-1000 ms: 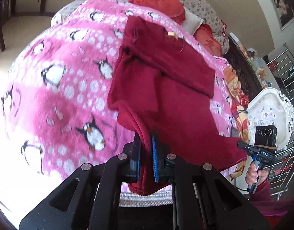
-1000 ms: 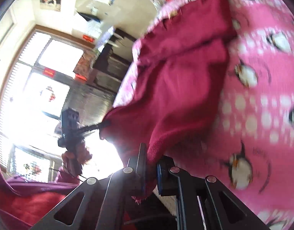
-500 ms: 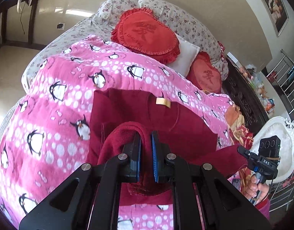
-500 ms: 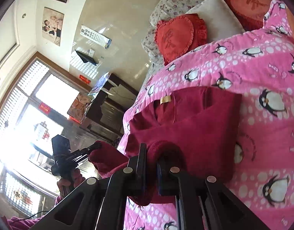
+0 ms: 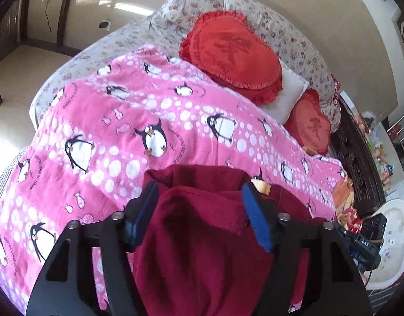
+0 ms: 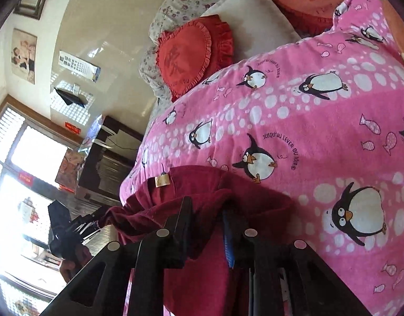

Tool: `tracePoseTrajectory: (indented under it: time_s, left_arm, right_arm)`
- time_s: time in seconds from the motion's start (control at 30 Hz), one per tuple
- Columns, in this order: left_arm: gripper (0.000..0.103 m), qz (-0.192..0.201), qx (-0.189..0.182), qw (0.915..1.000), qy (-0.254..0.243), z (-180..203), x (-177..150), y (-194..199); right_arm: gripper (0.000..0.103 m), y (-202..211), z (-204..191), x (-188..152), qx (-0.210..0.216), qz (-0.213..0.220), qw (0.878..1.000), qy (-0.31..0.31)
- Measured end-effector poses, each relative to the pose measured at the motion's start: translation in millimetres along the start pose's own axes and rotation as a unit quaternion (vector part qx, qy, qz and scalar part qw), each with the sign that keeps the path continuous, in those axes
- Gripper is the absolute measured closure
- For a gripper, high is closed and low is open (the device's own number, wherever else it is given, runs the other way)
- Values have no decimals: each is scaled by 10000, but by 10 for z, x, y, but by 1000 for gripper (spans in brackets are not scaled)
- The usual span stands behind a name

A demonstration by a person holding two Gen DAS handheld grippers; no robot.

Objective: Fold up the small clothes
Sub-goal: 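Lay the held hem over the collar and open both tools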

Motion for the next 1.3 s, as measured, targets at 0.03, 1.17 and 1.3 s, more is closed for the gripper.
tracePoseTrajectory:
  time_s: [0.03,1.17,1.3]
  left_arm:
    - [30,104,-51,9999,2,-3,25,73]
    - [30,-265,485,9984,-76,-436,-484,-179]
    - [30,-364,479,9976,-348,-447,-817,63]
  right_arm:
    - [74,94,-31,3,-77,167,9998,81]
    - [59,-69,-374,-373,-728,68,9884,1328]
    - [59,122,-291,-891,-973,-252,9834,1512]
Point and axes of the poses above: each gripper's, at about its wrist camera, not at the fingertips, and y roughly against the way its jaws point, z to its right, x to its top, the point moved 4 cm from there along -y, roughly the way its jaws point, and after that the axes turned 3 degrees about -x, right-handed, at the moved point
